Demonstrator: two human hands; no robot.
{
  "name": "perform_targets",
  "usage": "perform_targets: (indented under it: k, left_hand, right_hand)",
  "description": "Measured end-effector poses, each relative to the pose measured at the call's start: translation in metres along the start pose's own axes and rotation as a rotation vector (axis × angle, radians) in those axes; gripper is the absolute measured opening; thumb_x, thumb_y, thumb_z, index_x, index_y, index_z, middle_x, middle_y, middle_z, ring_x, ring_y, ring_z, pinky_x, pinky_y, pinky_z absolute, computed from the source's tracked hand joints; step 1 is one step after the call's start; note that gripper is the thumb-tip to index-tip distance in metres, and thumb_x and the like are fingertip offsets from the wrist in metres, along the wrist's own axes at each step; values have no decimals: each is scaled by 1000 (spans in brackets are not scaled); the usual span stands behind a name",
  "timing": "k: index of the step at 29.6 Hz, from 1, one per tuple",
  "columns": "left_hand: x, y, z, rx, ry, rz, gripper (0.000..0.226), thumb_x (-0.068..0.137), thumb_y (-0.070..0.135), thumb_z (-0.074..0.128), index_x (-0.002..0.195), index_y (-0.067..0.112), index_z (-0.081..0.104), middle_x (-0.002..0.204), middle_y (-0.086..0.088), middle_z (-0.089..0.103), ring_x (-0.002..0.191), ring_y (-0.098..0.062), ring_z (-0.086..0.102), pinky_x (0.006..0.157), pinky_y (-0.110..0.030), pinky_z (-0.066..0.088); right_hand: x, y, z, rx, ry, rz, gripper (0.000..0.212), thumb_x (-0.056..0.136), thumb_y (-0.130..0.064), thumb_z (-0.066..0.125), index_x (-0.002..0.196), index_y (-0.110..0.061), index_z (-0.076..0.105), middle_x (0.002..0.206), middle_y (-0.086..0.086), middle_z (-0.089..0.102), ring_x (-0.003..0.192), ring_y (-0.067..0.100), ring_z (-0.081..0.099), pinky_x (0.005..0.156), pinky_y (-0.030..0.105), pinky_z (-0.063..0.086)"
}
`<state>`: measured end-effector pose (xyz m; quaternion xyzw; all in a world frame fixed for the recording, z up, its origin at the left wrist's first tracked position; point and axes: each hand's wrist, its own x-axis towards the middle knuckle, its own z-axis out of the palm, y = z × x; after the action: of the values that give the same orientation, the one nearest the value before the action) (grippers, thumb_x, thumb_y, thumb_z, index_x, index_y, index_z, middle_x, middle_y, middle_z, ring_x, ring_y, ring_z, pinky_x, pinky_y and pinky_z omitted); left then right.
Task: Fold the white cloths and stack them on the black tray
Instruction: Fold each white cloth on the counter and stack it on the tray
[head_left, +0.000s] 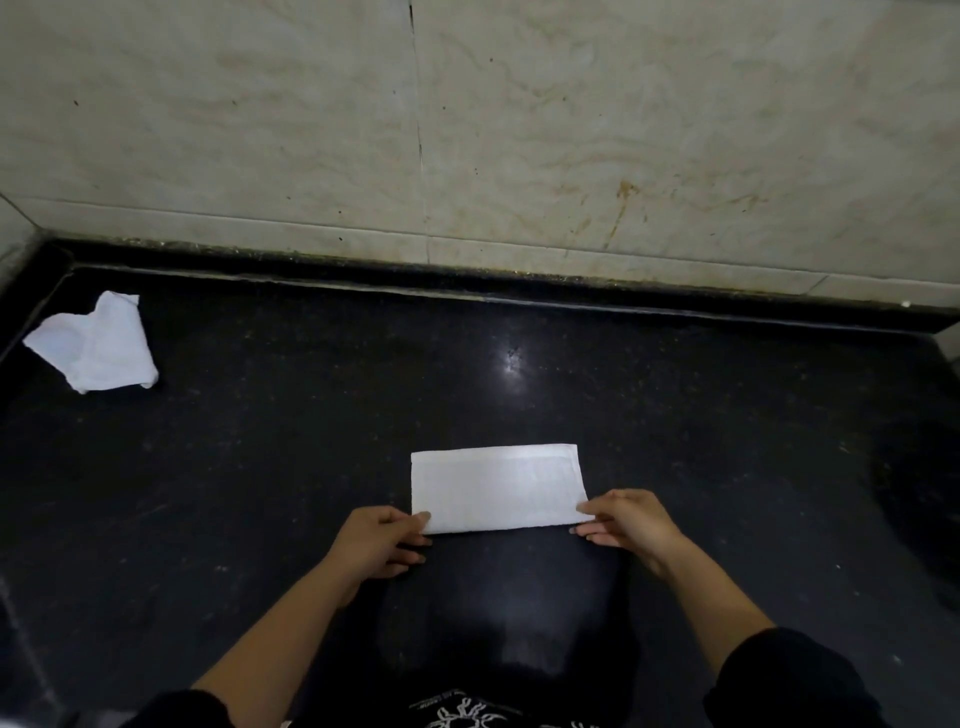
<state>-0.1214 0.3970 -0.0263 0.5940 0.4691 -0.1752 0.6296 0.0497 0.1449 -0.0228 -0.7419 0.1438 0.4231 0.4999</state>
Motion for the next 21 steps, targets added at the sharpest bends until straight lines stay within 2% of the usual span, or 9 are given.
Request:
perform_targets:
  k: [4, 7, 10, 12, 14, 15, 17, 19, 21]
  left_hand:
    - [-7, -9, 3, 12, 3, -12, 33, 87, 33, 69, 100, 3, 64, 85, -8, 76, 67, -19, 71, 55, -23, 54]
    - [-5, -7, 6, 32, 73, 11, 35, 87, 33, 69, 104, 3, 60, 81, -10, 76, 62, -21, 70, 49, -23, 52]
    - [3, -8, 6, 260, 181, 78, 31, 85, 35, 71, 98, 12, 54, 75, -8, 73, 58, -21, 69, 49, -29, 55]
    - [8, -9, 5, 456, 259, 149, 32, 81, 40, 73, 89, 19, 50, 74, -4, 69, 60, -21, 68, 58, -36, 59]
    - [11, -8, 4, 521, 280, 189, 33, 78, 40, 75, 86, 21, 50, 78, -1, 66, 67, -20, 66, 66, -39, 59]
    - [12, -7, 4, 509, 272, 206, 32, 78, 37, 76, 86, 20, 50, 80, -1, 65, 70, -19, 66, 69, -39, 58]
    - [13, -6, 5, 430, 256, 228, 28, 79, 30, 77, 90, 19, 53, 82, -2, 65, 74, -19, 65, 73, -38, 57]
    - [15, -6, 6, 339, 272, 236, 23, 82, 28, 75, 92, 17, 57, 80, -3, 67, 74, -19, 67, 75, -39, 58]
    - [17, -7, 4, 240, 299, 211, 18, 85, 27, 71, 93, 14, 61, 79, -5, 69, 71, -19, 69, 75, -39, 59]
  right_hand:
    - [-6, 16, 4, -4, 36, -4, 15, 81, -1, 72, 87, -3, 58, 76, 18, 71, 63, 19, 72, 56, 22, 54]
    - [-7, 16, 11, 27, 117, -36, 25, 80, -12, 77, 91, -6, 55, 78, 17, 70, 62, 21, 71, 56, 26, 56]
    - [-5, 11, 19, 4, 205, -73, 35, 77, -24, 81, 92, -8, 54, 79, 12, 69, 62, 21, 67, 54, 27, 54]
    - [-1, 8, 25, -58, 298, -99, 35, 74, -24, 82, 93, -9, 56, 88, 8, 66, 72, 21, 65, 60, 32, 56]
    - [5, 5, 30, -110, 352, -102, 31, 73, -17, 81, 92, -12, 57, 96, 8, 65, 87, 24, 64, 76, 42, 58]
    - [7, 3, 31, -116, 360, -91, 29, 72, -13, 79, 92, -12, 58, 100, 10, 65, 92, 26, 64, 83, 44, 57]
    - [11, 0, 34, -76, 369, -63, 24, 72, -9, 76, 88, -12, 59, 102, 13, 66, 94, 28, 63, 86, 44, 56]
    - [8, -5, 35, -65, 370, -71, 15, 75, -11, 75, 82, -11, 62, 99, 12, 67, 90, 26, 63, 83, 41, 55]
    - [2, -12, 40, -148, 344, -138, 8, 80, -12, 71, 79, -11, 63, 93, 8, 68, 85, 21, 62, 73, 33, 53]
